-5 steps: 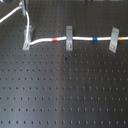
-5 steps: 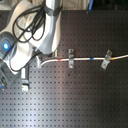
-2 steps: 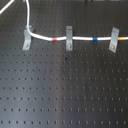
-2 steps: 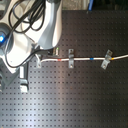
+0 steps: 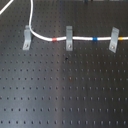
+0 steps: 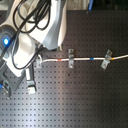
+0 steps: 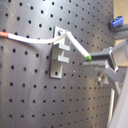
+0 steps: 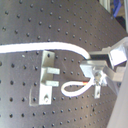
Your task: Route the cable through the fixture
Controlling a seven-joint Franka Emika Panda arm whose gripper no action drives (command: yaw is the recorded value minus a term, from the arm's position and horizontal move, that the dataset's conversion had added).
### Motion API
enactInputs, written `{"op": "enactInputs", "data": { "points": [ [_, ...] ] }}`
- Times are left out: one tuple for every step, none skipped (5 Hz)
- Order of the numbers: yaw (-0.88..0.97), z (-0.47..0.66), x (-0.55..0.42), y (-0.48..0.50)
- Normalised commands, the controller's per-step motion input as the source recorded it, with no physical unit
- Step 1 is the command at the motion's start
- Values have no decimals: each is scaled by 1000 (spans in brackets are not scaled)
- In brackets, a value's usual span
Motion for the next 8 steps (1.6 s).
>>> {"op": "enactInputs", "data": {
  "points": [
    [-969, 123, -92, 69],
    [-994, 5, -44, 26],
    [-823, -66, -1, 0],
    [-723, -382, 59, -24],
    [-794, -373, 87, -34],
    [-723, -280, 70, -120],
    [-249, -1, -208, 10],
    [77, 280, -541, 221]
  ]
}}
